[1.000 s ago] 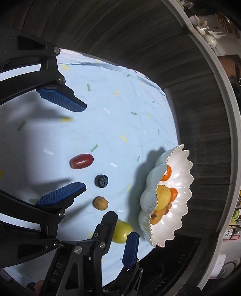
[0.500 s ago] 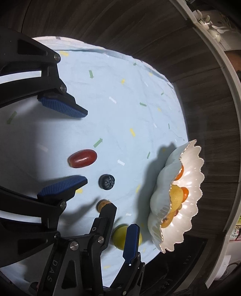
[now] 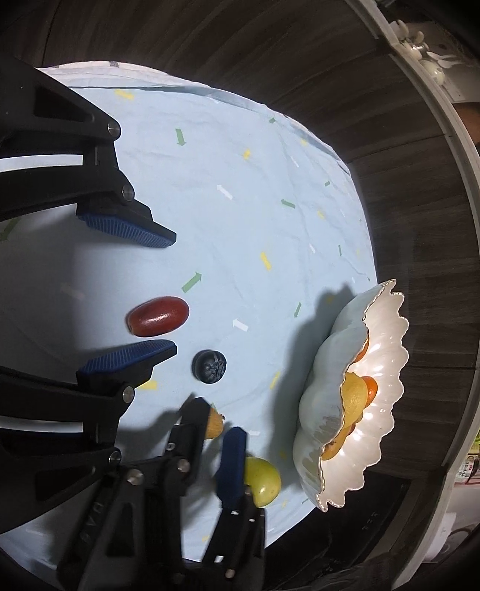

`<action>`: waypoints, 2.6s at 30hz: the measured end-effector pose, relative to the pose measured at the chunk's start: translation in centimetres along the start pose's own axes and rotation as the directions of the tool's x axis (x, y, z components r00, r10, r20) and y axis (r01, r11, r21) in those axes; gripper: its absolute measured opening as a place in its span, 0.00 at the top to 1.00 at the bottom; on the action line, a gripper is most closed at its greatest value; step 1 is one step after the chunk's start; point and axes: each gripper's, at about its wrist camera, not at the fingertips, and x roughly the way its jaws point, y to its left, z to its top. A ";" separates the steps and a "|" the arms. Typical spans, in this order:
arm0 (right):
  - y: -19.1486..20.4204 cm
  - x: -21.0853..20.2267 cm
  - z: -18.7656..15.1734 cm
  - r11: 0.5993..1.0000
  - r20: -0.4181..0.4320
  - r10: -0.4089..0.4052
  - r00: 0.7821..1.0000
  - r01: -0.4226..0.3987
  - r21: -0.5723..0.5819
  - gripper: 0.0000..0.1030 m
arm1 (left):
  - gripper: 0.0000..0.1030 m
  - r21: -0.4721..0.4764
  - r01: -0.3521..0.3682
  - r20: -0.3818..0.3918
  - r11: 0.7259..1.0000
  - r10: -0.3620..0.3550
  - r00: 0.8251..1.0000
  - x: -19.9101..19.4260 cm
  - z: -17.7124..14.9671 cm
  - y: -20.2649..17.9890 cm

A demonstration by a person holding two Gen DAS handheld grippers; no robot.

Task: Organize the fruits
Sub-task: 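Grasp the red jujube with the left tool while the right tool grasps the brown fruit, then lift the jujube and brown fruit and carry both over the bowl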

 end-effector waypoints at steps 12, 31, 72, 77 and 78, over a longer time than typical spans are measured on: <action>0.0 -0.8 -0.3 1.000 0.011 -0.007 1.000 0.007 0.014 0.77 | 0.82 0.012 0.005 0.014 1.000 -0.005 1.000 -0.3 -0.1 -0.4; -0.5 -4.1 0.0 0.999 0.081 -0.027 0.996 0.023 0.045 0.77 | 0.82 0.012 -0.003 0.071 1.000 0.002 0.997 -3.3 0.8 -1.0; -9.5 -9.9 4.6 0.961 0.205 -0.205 0.957 0.157 0.227 0.77 | 0.82 0.038 0.031 0.203 0.999 -0.038 0.978 -5.1 12.4 -4.9; -10.8 -10.0 5.4 0.953 0.203 -0.230 0.952 0.178 0.246 0.77 | 0.82 0.042 0.032 0.213 0.999 -0.040 0.976 -4.6 14.1 -5.0; -11.1 -9.9 5.5 0.950 0.200 -0.237 0.951 0.184 0.251 0.77 | 0.82 0.043 0.032 0.212 0.999 -0.041 0.976 -4.4 14.4 -5.1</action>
